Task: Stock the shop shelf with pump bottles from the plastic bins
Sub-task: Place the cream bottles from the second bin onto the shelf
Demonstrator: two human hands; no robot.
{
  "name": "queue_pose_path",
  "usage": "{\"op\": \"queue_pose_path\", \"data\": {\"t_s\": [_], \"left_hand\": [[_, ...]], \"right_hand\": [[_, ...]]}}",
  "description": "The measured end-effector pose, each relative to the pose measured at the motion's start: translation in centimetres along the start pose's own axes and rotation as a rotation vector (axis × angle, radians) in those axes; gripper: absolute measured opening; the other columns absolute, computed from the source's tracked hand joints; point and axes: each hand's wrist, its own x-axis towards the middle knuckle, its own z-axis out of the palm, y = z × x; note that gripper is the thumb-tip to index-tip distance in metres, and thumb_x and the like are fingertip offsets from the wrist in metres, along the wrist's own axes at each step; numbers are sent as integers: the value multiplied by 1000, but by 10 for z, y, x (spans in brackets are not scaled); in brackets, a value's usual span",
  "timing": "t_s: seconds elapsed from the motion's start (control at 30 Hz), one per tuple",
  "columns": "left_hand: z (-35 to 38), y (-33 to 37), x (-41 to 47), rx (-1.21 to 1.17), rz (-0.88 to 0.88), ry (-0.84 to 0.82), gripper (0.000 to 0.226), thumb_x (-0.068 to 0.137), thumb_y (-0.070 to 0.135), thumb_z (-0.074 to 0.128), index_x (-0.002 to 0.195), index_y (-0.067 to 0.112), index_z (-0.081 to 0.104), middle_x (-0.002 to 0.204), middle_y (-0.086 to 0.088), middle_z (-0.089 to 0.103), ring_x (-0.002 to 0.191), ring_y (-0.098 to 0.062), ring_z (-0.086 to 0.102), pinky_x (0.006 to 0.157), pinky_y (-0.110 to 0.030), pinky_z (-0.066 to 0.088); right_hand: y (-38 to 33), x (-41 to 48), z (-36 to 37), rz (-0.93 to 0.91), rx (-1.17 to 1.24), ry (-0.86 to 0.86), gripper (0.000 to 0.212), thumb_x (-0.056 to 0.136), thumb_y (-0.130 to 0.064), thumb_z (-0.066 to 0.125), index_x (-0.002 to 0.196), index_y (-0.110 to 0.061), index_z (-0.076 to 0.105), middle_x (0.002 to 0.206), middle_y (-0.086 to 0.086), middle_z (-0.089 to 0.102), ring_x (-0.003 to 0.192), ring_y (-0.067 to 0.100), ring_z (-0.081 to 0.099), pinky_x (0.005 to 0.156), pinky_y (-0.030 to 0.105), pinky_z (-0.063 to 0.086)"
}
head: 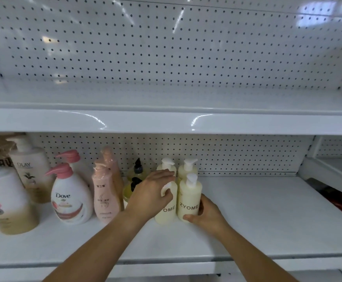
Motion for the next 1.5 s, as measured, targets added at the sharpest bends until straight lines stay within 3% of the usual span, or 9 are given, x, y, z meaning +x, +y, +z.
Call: {"op": "queue_pose_path", "data": {"t_s": [0.23, 0.4, 0.57, 0.73, 0.87, 1.0, 1.2, 1.37, 1.5], "left_hand": [[-1, 9, -6, 53, 2, -62, 43, 87, 21, 65, 130, 24, 63, 148, 10, 48, 142, -7, 36, 111, -27, 36], [-6, 24, -19, 287, 5, -12, 45, 86, 28, 60, 131, 19, 62, 149, 2, 50, 141, -18, 41, 105, -35, 44], [-25, 49, -40, 400, -211, 75, 54, 83, 45, 46, 129, 20, 62, 130, -2, 62, 113, -26, 61, 91, -40, 52], [-52, 65, -89, 525, -509, -19, 62, 81, 58, 41, 120, 16, 65, 118, -7, 68, 104, -30, 63, 85, -39, 50], [-82, 69, -141, 595, -712, -105, 81, 77, 68, 32, 133, 14, 57, 131, -9, 61, 116, -31, 58, 93, -39, 46], [-116, 60, -197, 652, -852, -199, 74, 91, 66, 42, 142, 13, 49, 139, -10, 55, 124, -30, 54, 102, -41, 44], [-172, 49, -288, 684, -1044, -179, 62, 89, 68, 38, 129, 26, 58, 120, -6, 65, 108, -28, 62, 85, -37, 50], [-213, 25, -371, 699, -1228, -140, 91, 76, 83, 21, 131, 20, 57, 130, -7, 62, 113, -29, 61, 90, -40, 51], [-238, -7, -441, 740, -1325, -122, 72, 89, 76, 33, 117, 16, 63, 118, -6, 65, 104, -28, 62, 82, -38, 48]], "right_hand": [[-3, -7, -12, -37, -46, -55, 71, 69, -31, 89, 129, -40, 53, 122, -22, 63, 107, -6, 61, 99, 32, 52], [-30, -10, -54, -133, -242, -34, 83, 83, -57, 70, 151, -22, 36, 145, -2, 50, 130, 16, 49, 100, 31, 41], [-58, -20, -92, -384, -573, -32, 75, 85, -64, 60, 147, -26, 40, 143, -1, 51, 129, 19, 49, 103, 42, 45], [-106, -32, -84, -605, -631, -83, 62, 89, -55, 60, 142, -26, 46, 137, -3, 54, 123, 18, 52, 99, 42, 48], [-138, -47, -38, -751, -671, -221, 61, 90, -58, 56, 143, -28, 46, 140, -2, 53, 125, 19, 51, 99, 38, 47], [-162, -68, 34, -857, -669, -357, 66, 88, -64, 54, 142, -28, 47, 143, 1, 50, 129, 23, 48, 102, 39, 45], [-190, -108, 147, -1069, -719, -543, 65, 93, -61, 51, 144, -21, 45, 145, 1, 49, 132, 22, 45, 102, 39, 44], [-211, -142, 248, -1126, -715, -699, 64, 90, -63, 51, 140, -23, 48, 136, 3, 54, 125, 25, 50, 96, 41, 47], [-228, -173, 318, -1153, -746, -807, 71, 88, -66, 46, 144, -22, 45, 142, 5, 51, 130, 26, 48, 102, 42, 45]]}}
